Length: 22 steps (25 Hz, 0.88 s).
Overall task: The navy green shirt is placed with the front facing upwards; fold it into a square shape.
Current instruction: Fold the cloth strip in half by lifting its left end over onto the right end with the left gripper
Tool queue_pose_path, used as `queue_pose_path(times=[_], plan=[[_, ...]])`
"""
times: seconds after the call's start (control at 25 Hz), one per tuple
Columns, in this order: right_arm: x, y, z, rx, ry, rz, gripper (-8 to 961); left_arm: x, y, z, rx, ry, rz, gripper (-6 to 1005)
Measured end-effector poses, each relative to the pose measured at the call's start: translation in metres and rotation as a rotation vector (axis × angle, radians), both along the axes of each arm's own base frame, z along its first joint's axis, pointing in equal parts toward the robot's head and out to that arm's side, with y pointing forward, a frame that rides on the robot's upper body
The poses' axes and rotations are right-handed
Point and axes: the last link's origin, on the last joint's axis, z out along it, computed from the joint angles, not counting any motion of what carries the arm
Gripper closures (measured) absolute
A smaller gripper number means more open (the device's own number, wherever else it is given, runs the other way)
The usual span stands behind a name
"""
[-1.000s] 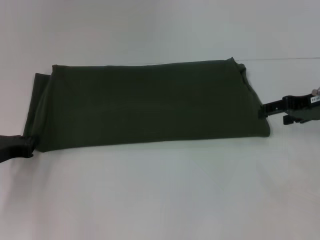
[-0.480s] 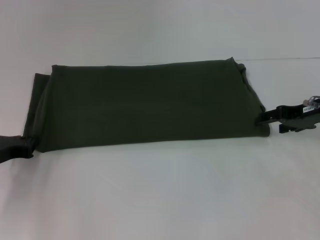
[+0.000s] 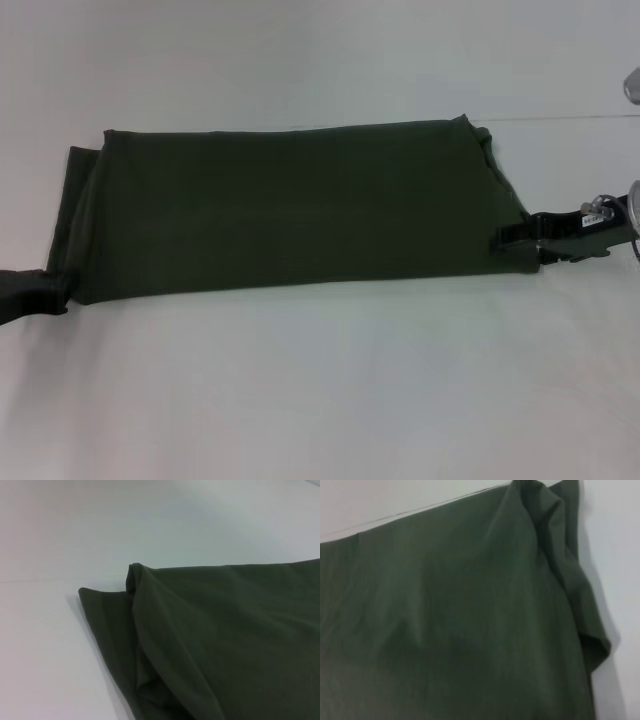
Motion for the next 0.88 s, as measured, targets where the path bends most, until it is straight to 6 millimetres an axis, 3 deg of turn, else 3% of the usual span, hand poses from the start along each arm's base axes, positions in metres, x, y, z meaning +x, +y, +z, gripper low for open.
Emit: queue_pose_path(times=[0.88], plan=[[-0.003,0.003,-0.015,0.000,-0.044,0.031,76,0.002,0.003,0.001,-0.002,-0.002,-0.005,997]])
